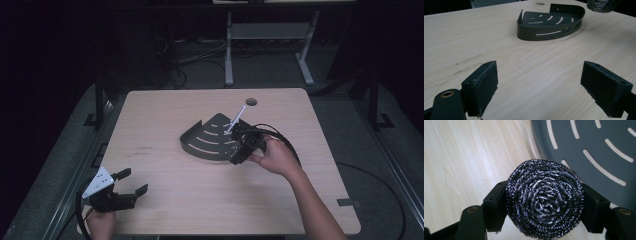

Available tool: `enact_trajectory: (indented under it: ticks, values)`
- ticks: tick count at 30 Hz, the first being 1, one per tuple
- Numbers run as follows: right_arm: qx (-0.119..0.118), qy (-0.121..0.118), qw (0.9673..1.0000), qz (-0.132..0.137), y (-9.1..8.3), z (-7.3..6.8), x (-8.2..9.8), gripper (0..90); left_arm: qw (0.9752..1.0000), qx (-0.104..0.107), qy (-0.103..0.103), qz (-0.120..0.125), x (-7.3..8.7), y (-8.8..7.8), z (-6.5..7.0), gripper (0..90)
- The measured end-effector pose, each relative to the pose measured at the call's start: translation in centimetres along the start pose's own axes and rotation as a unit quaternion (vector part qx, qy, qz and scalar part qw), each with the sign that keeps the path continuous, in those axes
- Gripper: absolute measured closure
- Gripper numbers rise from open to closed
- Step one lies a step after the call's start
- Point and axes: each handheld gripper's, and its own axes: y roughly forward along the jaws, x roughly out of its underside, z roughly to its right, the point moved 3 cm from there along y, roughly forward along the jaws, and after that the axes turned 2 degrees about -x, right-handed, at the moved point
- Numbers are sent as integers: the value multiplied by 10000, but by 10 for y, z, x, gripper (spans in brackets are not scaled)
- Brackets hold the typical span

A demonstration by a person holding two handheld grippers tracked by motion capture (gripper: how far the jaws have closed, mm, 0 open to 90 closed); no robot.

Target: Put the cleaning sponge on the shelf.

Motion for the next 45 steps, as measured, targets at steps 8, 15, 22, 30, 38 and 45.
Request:
enact_trajectory:
  ticks: [8, 15, 22, 30, 38, 45]
  values:
    - [0, -16, 10000, -20, 3, 4, -10, 314, 10000, 11, 3, 2, 0, 0, 0, 137]
    - [71, -79, 9999, -84, 2, 8, -18, 314, 10000, 7, 9, 17, -1, 0, 0, 137]
    - [39, -4, 10000, -83, 5, 16, -23, 315, 10000, 18, 2, 18, 0, 0, 0, 137]
    - [78, 43, 9999, -109, 5, 24, -32, 315, 10000, 16, 27, 15, -1, 0, 1, 137]
    - [72, 47, 9999, -99, 9, 27, -37, 314, 10000, 25, 22, 21, -1, 0, 0, 137]
    - [32, 104, 9999, -133, 15, 32, -40, 314, 10000, 33, 13, 23, -1, 0, 1, 137]
